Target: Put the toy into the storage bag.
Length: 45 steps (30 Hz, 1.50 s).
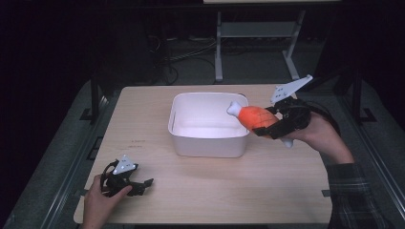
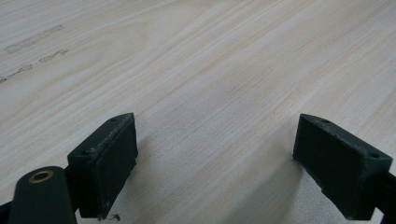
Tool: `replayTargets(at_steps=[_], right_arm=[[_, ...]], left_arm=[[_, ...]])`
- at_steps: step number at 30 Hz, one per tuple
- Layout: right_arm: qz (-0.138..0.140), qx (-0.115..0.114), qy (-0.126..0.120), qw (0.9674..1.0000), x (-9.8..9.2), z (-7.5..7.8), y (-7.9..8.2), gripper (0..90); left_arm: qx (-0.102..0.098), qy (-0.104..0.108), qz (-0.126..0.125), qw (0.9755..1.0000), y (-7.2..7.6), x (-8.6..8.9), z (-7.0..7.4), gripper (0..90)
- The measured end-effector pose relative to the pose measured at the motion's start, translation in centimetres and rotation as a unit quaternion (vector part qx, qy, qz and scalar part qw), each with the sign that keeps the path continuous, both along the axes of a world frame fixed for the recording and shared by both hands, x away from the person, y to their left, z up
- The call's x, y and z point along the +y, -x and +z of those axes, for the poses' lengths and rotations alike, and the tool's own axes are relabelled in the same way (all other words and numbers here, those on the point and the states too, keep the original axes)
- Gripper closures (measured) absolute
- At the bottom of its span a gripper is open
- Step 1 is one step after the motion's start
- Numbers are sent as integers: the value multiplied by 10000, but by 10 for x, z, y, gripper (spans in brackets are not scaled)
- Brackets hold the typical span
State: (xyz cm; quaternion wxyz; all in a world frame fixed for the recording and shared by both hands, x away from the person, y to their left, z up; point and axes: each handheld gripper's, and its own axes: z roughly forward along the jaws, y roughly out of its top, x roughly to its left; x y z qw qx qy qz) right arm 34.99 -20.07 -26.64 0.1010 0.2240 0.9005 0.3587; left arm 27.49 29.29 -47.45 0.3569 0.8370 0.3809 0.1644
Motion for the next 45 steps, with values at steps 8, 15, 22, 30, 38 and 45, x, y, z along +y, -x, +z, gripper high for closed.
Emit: replayTargets(at_steps=[8,15,22,30,38,45], right_arm=[[182,-28,8,9998,21,4,-12,265],[345,2,20,9994,39,2,-26,265],[563,49,14,9984,55,-1,-41,264],[846,50,94,9964,72,-4,-55,259],[1148,49,198,9932,95,-11,-65,257],[1411,95,327,9894,114,-15,-68,254]], left_arm=[[7,-3,-4,10000,0,0,0,130],[10,0,-8,10000,0,0,0,130],[0,1,-4,10000,0,0,0,130],[2,-15,-13,10000,0,0,0,130],[3,-18,-16,10000,0,0,0,130],[1,-26,-18,10000,0,0,0,130]])
